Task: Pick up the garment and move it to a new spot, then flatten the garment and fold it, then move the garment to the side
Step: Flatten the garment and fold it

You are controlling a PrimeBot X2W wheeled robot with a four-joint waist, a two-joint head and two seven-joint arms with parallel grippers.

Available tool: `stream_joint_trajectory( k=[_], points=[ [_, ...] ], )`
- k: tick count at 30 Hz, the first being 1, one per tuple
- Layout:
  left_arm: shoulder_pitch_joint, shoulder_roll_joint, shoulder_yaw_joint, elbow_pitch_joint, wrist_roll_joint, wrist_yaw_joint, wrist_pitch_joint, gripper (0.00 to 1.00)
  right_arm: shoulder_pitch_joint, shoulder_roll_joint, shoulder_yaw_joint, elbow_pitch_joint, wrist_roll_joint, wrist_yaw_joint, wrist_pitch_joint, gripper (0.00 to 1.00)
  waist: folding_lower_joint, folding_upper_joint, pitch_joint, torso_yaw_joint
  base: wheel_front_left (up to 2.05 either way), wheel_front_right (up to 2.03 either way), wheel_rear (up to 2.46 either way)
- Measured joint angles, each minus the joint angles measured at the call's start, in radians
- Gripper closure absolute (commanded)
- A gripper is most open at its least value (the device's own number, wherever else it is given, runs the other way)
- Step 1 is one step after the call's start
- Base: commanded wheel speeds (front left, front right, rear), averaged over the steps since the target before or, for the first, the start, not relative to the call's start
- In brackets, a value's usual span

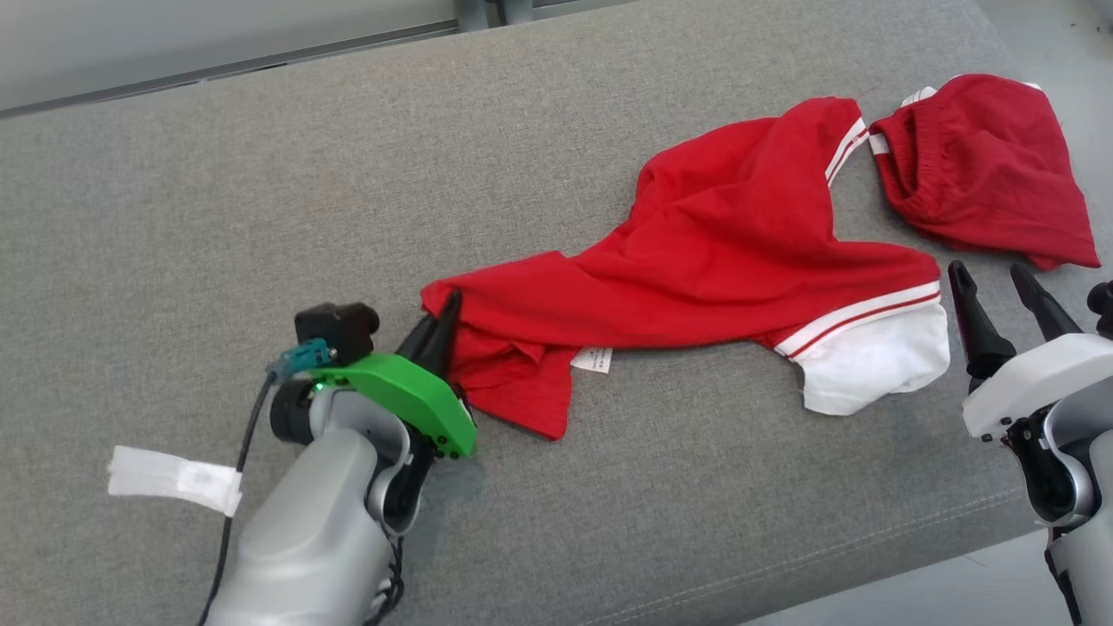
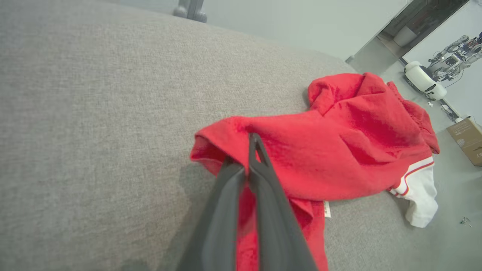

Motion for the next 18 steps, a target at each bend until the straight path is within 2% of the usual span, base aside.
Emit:
stream_joint_trajectory(
  k=[10,18],
  points=[
    [-0.255,0.042,-0.006,0.008,0.046,0.0,-0.051,1.0,-0.001,0.025,0.008,-0.002,-0.005,0.0,-0.011,0.0,0.0,0.0001,-0.005,-0.001,0.0,0.0,0.0],
    [-0.44,0.075,-0.038,-0.026,0.062,0.0,-0.049,1.0,-0.001,0.031,0.018,0.008,-0.001,0.0,-0.022,0.0,0.0,0.0,-0.008,-0.008,0.0,0.0,0.0]
  ],
)
